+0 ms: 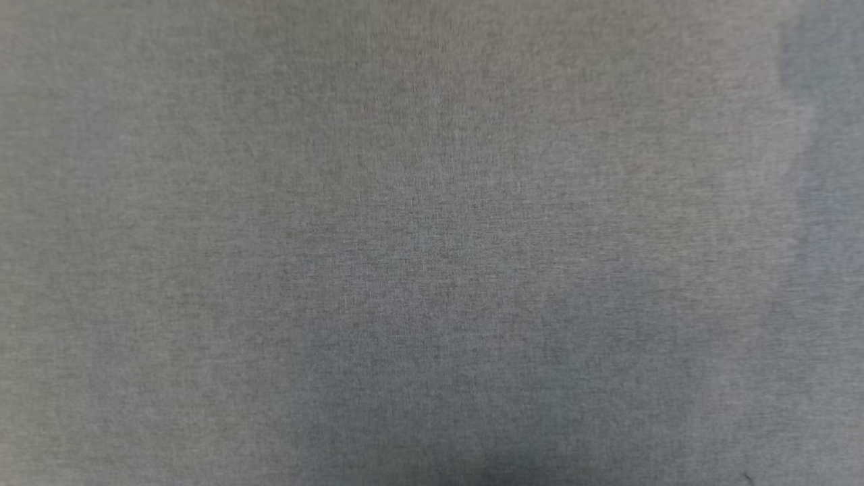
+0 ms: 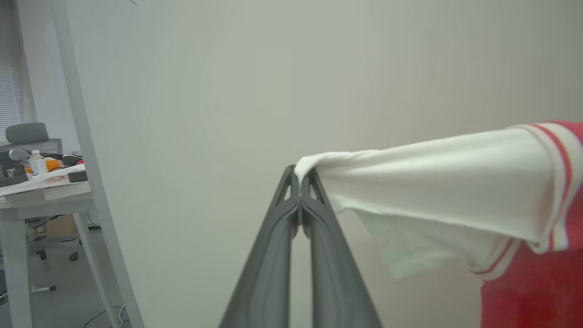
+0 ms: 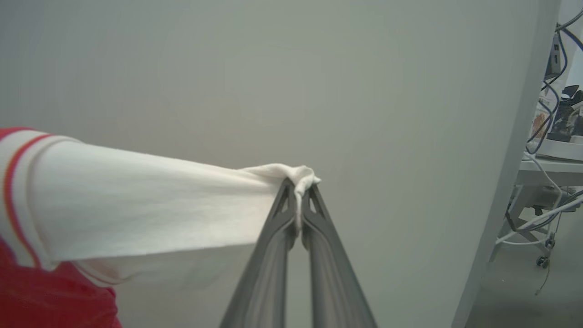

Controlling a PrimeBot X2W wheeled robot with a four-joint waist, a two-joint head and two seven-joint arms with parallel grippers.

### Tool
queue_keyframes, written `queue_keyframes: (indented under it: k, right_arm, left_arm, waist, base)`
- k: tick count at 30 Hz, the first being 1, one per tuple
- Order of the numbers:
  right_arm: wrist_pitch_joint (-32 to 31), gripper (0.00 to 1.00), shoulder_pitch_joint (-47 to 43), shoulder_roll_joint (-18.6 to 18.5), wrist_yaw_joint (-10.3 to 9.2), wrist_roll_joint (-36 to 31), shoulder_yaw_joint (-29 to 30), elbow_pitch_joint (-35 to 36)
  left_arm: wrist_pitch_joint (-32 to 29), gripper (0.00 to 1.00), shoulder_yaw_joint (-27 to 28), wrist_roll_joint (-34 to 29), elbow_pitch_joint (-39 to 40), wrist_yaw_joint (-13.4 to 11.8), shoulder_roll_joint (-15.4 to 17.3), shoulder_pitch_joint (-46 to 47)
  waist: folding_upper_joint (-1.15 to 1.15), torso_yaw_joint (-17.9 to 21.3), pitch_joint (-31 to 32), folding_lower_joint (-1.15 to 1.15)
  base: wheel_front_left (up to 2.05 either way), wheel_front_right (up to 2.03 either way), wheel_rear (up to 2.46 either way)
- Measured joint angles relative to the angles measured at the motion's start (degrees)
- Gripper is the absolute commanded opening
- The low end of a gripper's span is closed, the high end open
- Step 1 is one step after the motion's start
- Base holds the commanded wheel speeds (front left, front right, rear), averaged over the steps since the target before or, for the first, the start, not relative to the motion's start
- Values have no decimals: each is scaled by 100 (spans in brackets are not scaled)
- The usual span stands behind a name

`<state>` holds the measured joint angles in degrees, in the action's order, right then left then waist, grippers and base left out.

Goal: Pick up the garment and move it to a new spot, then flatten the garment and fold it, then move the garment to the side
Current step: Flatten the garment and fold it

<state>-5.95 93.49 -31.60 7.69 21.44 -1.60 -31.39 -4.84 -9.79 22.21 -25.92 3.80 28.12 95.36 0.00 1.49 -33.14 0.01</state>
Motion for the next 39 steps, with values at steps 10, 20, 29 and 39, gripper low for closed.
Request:
queue_keyframes:
  k: [10,20,29,39]
  right_arm:
    - [976,0,191,168,-7,-129,-413,-888]
    - [1335,0,-943,170,-8,237,-711,-1452]
    - [1263,0,-2522,170,-8,604,-1299,-1633]
    - [778,0,-4323,201,-8,1333,-1618,-1545]
  left_arm:
    - [1204,0,-137,15,-1306,170,-369,92]
    - [1718,0,-311,309,-1790,288,-716,-1230]
    - [1840,0,-330,713,-2014,312,-1001,-3019]
    - [1646,0,-488,1053,-2125,338,-1043,-5054]
  waist:
    - [0,-115,-555,0]
    - [0,-222,-250,-1]
    - [0,-245,391,-1]
    - [0,-246,1392,-2]
  base:
    - [0,0,0]
    - [0,0,0]
    - [0,0,0]
    - [0,0,0]
